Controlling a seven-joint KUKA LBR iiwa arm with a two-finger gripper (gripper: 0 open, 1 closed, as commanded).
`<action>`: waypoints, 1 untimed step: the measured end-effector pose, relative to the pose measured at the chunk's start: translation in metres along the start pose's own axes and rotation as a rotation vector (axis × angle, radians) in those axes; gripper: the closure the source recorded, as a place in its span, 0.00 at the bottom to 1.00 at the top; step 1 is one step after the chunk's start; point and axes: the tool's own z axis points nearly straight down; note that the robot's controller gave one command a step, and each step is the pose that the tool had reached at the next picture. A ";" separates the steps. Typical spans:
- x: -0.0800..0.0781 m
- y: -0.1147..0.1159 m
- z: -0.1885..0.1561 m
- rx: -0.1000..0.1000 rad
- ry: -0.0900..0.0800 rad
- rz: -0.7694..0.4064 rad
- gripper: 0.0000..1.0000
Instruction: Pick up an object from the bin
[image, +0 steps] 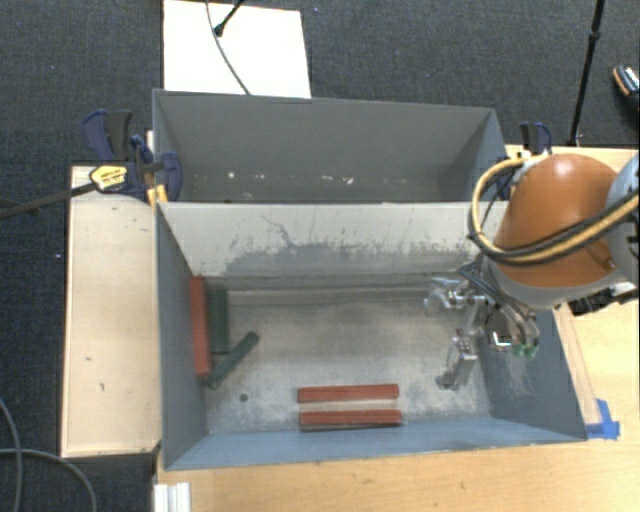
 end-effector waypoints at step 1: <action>0.002 0.052 0.127 0.000 -0.001 -0.198 0.00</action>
Offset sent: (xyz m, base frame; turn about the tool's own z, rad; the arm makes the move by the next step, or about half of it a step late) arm -0.0009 0.0507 -0.1240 -0.1991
